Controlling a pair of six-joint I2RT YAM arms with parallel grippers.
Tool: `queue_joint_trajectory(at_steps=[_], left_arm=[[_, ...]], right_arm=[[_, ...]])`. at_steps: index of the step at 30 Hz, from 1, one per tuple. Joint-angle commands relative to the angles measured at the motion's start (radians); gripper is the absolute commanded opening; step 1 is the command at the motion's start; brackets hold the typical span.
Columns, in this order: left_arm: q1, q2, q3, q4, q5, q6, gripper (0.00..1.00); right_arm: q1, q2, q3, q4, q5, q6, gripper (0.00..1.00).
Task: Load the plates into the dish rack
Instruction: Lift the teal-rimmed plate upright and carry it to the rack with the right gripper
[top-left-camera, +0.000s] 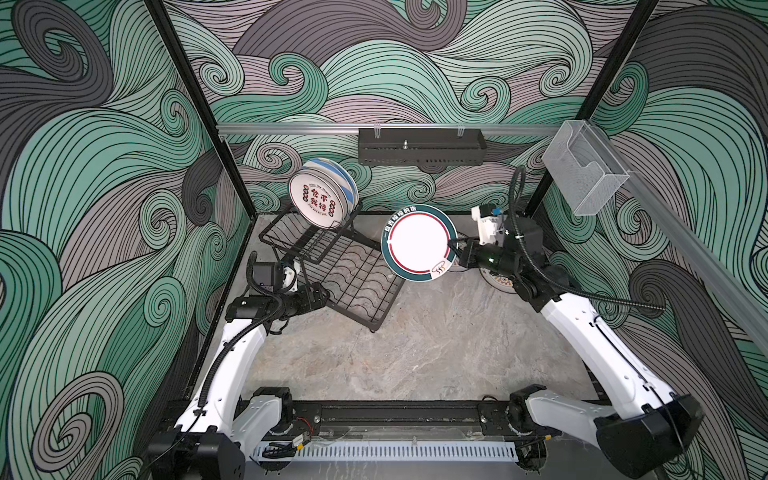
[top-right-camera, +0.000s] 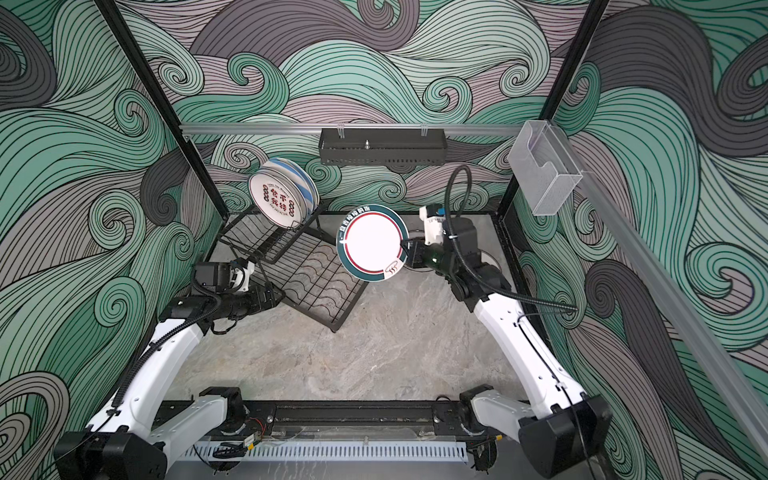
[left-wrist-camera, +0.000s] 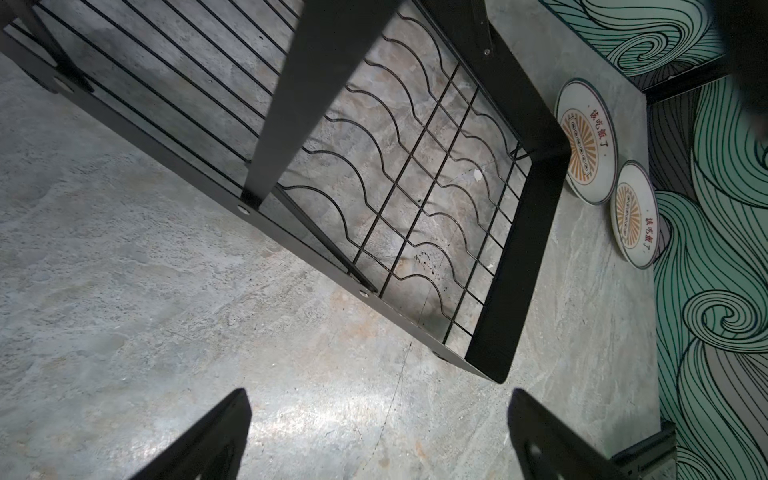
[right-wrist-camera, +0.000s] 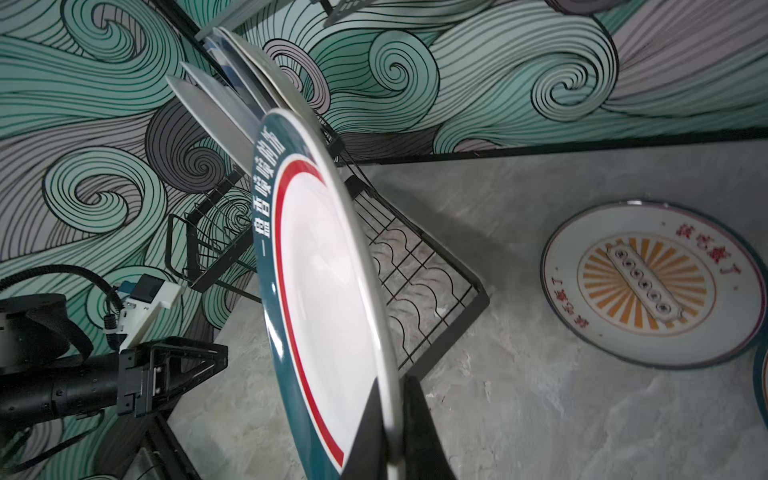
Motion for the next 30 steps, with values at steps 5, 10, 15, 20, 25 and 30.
queue_joint_trajectory(at_steps=[5, 10, 15, 20, 25, 30], left_arm=[[0.037, 0.008, -0.021, -0.004, 0.035, -0.029, 0.99], [0.047, 0.026, -0.023, 0.007, 0.055, -0.033, 0.99], [0.060, 0.018, -0.020, 0.002, 0.055, -0.031, 0.99], [0.065, 0.004, -0.019, 0.003, 0.053, -0.030, 0.99], [0.065, -0.015, -0.022, 0.000, 0.049, -0.030, 0.98], [0.065, -0.022, -0.025, 0.000, 0.058, -0.028, 0.99]], right_arm=[[0.218, 0.207, 0.289, 0.111, 0.320, -0.143, 0.00], [0.349, 0.355, 0.459, 0.167, 0.467, -0.260, 0.00], [0.431, 0.469, 0.566, 0.258, 0.582, -0.359, 0.00], [0.471, 0.570, 0.673, 0.314, 0.633, -0.422, 0.00], [0.498, 0.673, 0.789, 0.347, 0.687, -0.508, 0.00], [0.502, 0.768, 0.901, 0.347, 0.683, -0.531, 0.00]])
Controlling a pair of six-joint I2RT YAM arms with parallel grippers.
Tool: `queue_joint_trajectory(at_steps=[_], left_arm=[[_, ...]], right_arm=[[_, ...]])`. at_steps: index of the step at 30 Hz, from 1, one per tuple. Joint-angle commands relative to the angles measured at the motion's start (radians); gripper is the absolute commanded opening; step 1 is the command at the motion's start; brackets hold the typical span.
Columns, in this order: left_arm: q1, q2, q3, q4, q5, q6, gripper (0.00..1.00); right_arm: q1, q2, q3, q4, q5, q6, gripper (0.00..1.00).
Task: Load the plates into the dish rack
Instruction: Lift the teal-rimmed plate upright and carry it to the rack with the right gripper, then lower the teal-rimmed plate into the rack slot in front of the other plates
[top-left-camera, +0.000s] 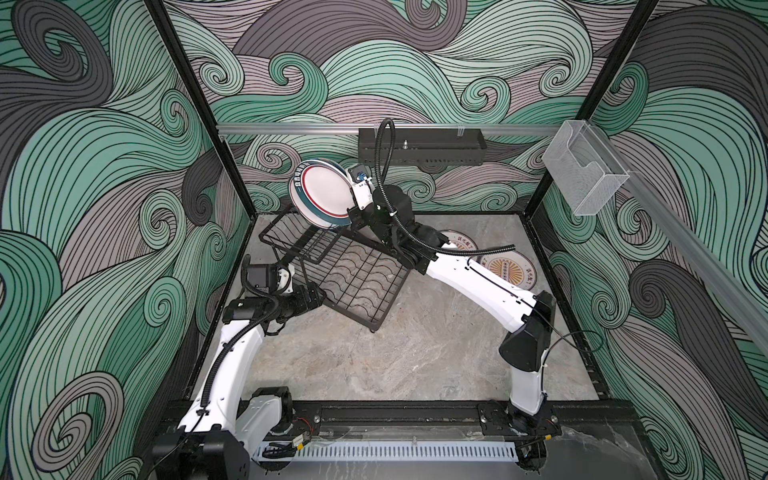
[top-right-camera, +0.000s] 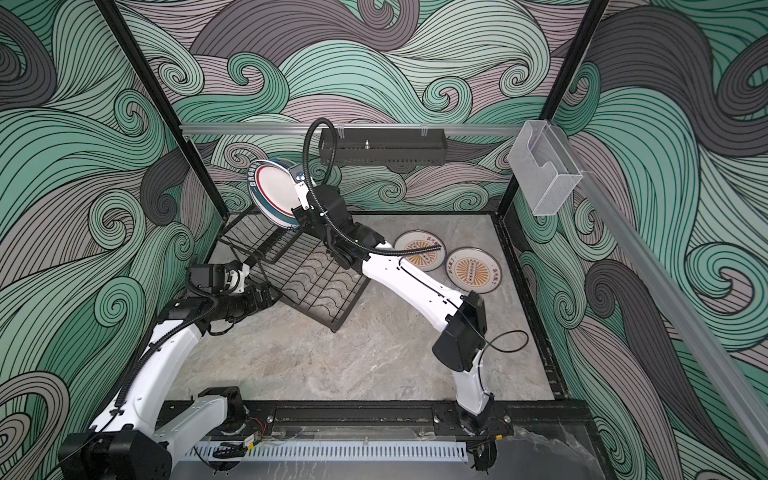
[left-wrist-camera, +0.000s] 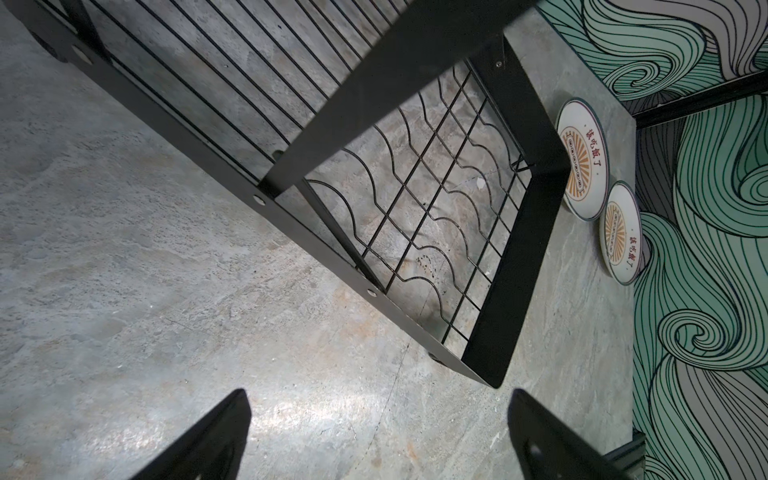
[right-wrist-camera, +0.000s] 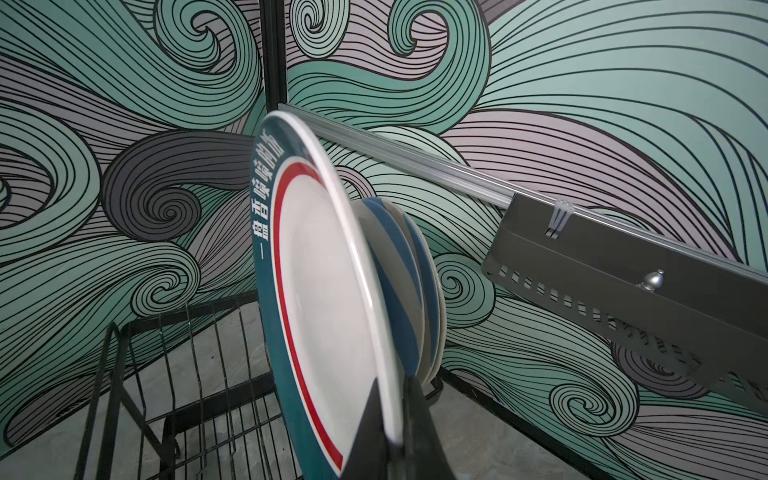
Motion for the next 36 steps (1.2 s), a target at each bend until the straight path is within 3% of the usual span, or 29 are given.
queue_joint_trajectory(at_steps=[1, 9, 36], left_arm=[[0.012, -0.019, -0.003, -0.004, 0.017, -0.006, 0.99], [0.012, -0.027, -0.004, -0.005, 0.011, -0.004, 0.98], [0.012, -0.022, -0.004, -0.006, 0.008, -0.002, 0.99]], right_arm=[[0.007, 0.042, 0.099, 0.080, 0.023, -0.028, 0.00], [0.011, 0.181, 0.290, 0.011, 0.017, -0.030, 0.00], [-0.007, 0.306, 0.360, 0.011, 0.032, -0.050, 0.00]])
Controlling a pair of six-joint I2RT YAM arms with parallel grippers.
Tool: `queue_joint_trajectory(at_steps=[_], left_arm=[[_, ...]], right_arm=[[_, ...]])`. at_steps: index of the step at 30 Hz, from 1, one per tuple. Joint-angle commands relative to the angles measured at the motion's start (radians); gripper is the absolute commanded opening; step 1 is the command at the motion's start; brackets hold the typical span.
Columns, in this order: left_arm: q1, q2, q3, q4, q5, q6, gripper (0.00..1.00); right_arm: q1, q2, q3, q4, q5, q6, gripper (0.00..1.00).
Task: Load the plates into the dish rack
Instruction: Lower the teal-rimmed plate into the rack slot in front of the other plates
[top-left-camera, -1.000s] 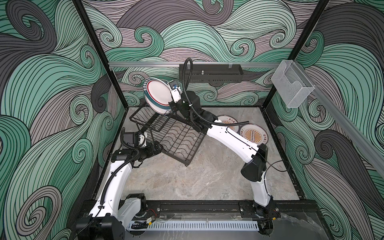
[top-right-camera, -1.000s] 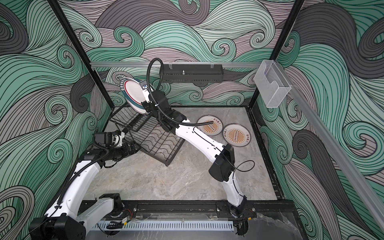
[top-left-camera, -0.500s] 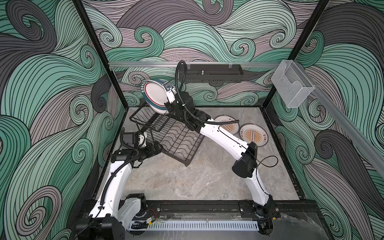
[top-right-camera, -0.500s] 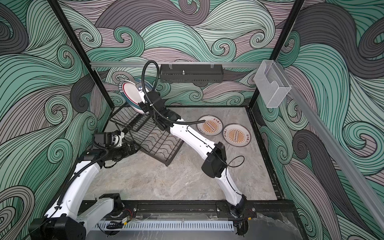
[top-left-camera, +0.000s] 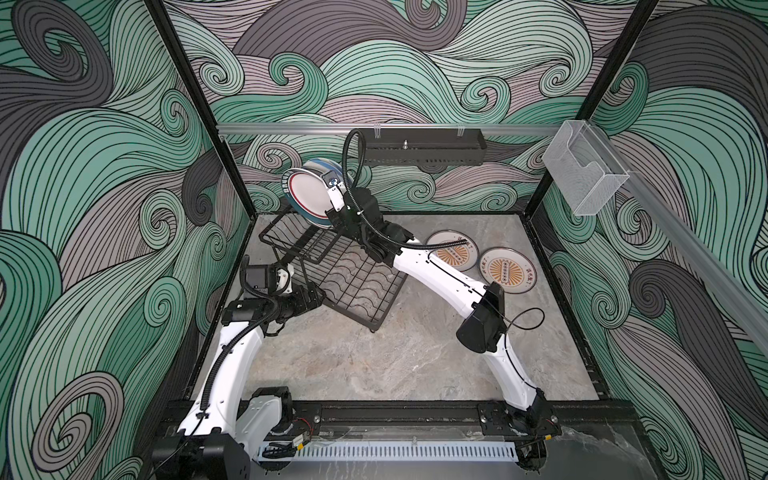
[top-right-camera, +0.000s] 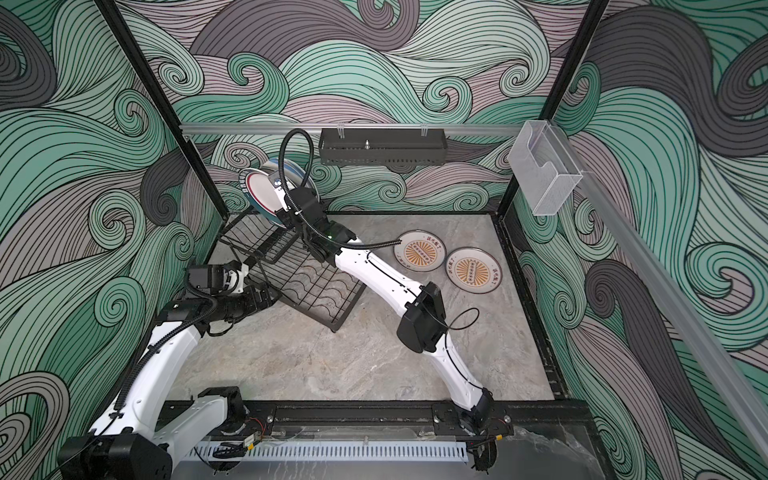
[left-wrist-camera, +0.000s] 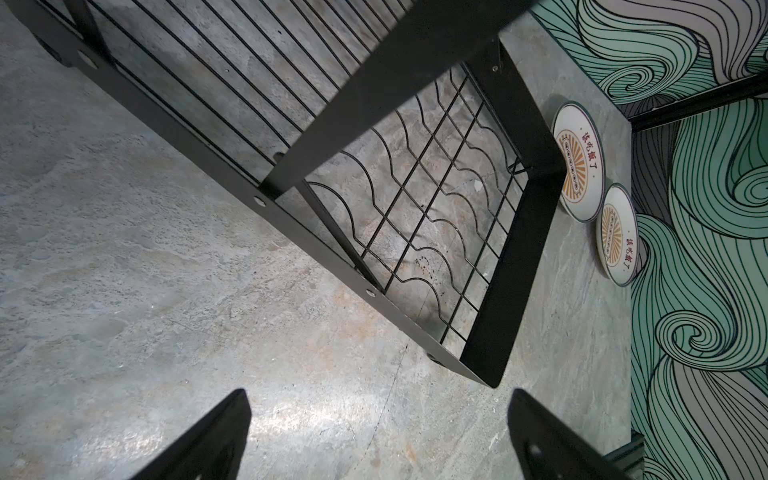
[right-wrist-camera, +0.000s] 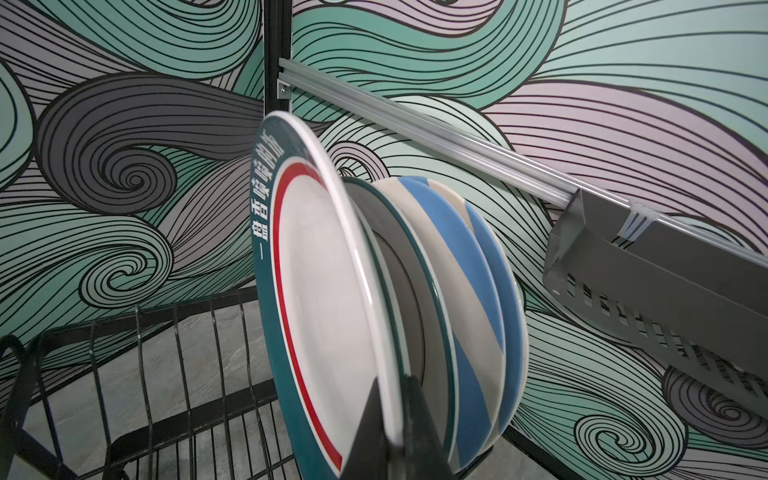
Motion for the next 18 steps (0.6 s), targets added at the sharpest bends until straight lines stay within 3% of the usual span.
queue_joint_trajectory(at_steps=[1, 18], left_arm=[[0.007, -0.008, -0.002, -0.005, 0.006, -0.001, 0.99], [0.007, -0.003, -0.002, -0.003, 0.007, -0.001, 0.99]], right_arm=[[-0.008, -0.004, 0.042, 0.063, 0.028, 0.005, 0.00], [-0.021, 0.029, 0.038, 0.017, 0.024, 0.056, 0.00]])
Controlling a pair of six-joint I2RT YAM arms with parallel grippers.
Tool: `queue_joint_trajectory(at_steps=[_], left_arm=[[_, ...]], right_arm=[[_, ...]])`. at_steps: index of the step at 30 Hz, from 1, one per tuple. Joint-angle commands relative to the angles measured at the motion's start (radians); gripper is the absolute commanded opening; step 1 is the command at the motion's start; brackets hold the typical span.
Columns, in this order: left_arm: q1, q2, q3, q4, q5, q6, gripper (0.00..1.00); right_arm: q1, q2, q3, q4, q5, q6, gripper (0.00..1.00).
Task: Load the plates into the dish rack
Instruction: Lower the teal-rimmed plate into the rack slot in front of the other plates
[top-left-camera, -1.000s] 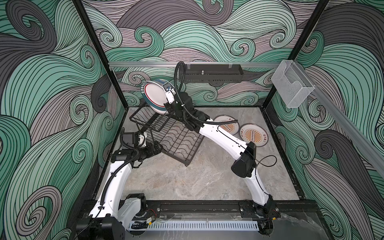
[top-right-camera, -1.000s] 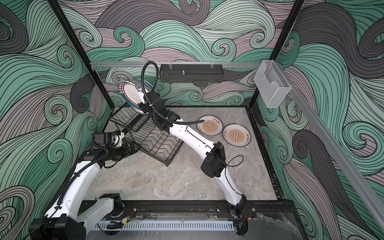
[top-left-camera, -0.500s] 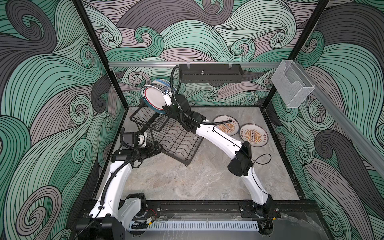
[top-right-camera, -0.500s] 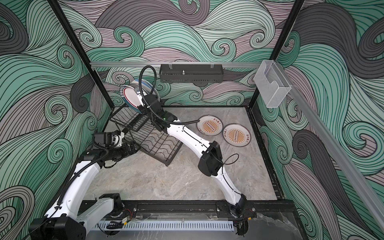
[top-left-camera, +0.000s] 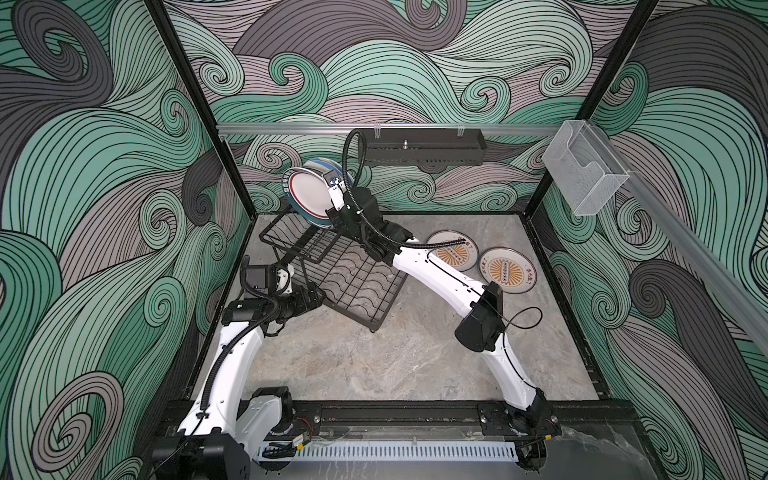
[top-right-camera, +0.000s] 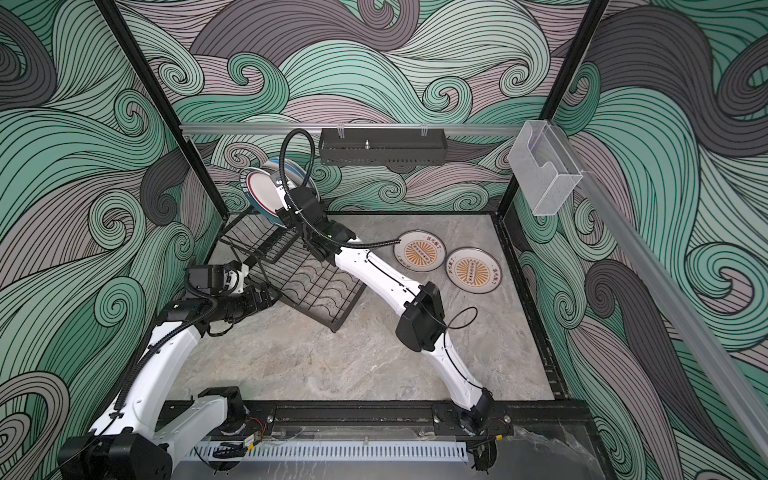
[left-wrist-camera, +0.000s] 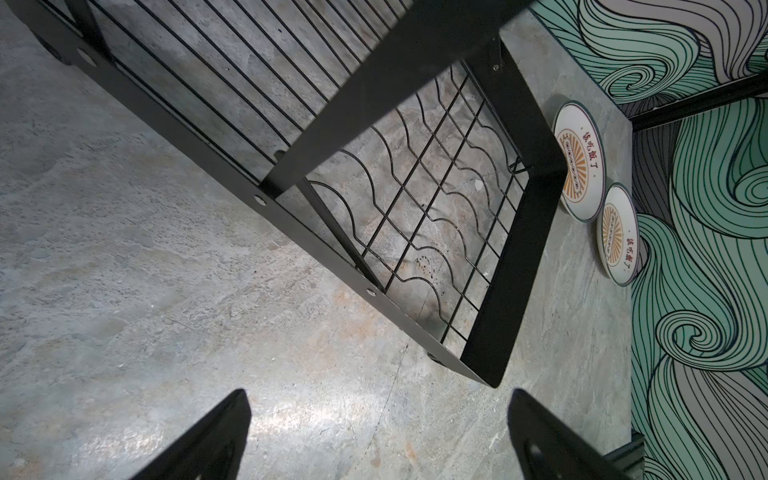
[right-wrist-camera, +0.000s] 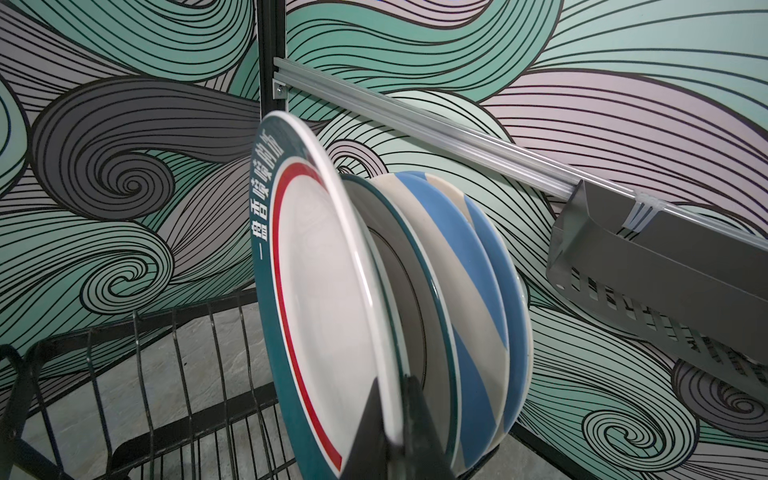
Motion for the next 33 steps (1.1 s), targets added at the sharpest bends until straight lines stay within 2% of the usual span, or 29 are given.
queue_joint_trajectory(at_steps=[1, 17, 26, 33], left_arm=[[0.007, -0.003, -0.001, -0.004, 0.007, -0.001, 0.99], [0.007, -0.005, -0.001, -0.003, 0.009, -0.001, 0.99], [0.007, -0.009, -0.003, -0.002, 0.012, -0.001, 0.98], [0.007, -0.022, -0.001, 0.001, 0.013, 0.001, 0.99]], right_arm=[[-0.014, 0.017, 0.016, 0.026, 0.026, 0.025, 0.00], [-0.014, 0.010, -0.042, 0.030, 0.045, 0.031, 0.00], [-0.014, -0.023, -0.082, 0.040, 0.050, 0.023, 0.11], [-0.014, -0.062, -0.102, 0.034, 0.030, 0.019, 0.32]])
